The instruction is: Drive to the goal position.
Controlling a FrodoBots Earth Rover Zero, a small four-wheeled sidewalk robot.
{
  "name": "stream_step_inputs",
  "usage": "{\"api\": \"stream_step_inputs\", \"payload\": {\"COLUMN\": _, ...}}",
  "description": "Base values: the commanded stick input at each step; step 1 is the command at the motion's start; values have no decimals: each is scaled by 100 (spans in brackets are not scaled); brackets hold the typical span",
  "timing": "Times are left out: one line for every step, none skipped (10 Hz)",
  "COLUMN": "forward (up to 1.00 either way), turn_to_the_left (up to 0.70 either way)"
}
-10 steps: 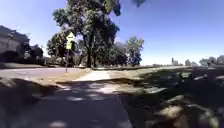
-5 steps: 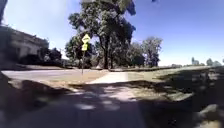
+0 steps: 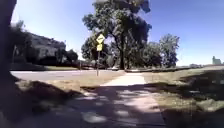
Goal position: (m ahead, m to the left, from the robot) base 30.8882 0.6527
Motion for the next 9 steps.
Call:
{"api": "stream_step_inputs", "payload": {"forward": 85, "turn_to_the_left": -34}}
{"api": "stream_step_inputs", "payload": {"forward": 85, "turn_to_the_left": -34}}
{"api": "stream_step_inputs", "payload": {"forward": 85, "turn_to_the_left": -34}}
{"api": "stream_step_inputs", "payload": {"forward": 85, "turn_to_the_left": -14}}
{"api": "stream_step_inputs", "payload": {"forward": 85, "turn_to_the_left": -5}}
{"api": "stream_step_inputs", "payload": {"forward": 85, "turn_to_the_left": -12}}
{"api": "stream_step_inputs", "payload": {"forward": 85, "turn_to_the_left": -23}}
{"api": "stream_step_inputs", "payload": {"forward": 85, "turn_to_the_left": -34}}
{"api": "stream_step_inputs", "payload": {"forward": 85, "turn_to_the_left": -34}}
